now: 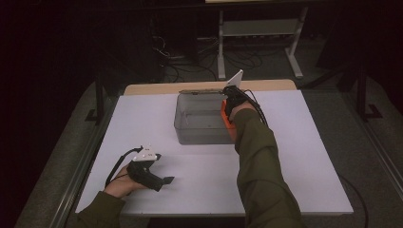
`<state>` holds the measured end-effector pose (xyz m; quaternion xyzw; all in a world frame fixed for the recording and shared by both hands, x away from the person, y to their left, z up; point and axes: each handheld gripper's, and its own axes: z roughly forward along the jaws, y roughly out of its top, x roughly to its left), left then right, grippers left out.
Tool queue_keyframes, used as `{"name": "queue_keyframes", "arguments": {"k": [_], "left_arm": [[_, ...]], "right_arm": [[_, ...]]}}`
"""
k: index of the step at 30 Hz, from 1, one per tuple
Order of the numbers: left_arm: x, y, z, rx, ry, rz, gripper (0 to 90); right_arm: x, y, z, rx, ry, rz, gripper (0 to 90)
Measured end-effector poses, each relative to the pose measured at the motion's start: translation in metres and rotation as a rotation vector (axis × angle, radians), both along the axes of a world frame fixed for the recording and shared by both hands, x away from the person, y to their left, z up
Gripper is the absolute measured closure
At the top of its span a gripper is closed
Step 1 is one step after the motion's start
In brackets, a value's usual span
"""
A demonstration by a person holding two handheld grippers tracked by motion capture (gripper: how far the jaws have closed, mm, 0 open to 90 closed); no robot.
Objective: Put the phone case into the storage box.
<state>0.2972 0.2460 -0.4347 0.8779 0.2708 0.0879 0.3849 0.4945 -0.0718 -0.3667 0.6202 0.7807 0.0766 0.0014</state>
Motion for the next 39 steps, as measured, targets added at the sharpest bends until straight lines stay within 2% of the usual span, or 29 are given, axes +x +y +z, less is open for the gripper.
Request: {"name": "queue_keyframes", "arguments": {"k": [17, 39], "left_arm": [[0.0, 0.0, 0.0, -0.001, 0.003, -0.003, 0.0], [-0.001, -0.001, -0.001, -0.003, 0.005, -0.009, 0.0]], "right_arm": [[0.002, -0.005, 0.013, -0.004, -0.042, 0.0, 76.7], [0.001, -0.009, 0.029, -0.011, -0.074, -0.001, 77.0]]}}
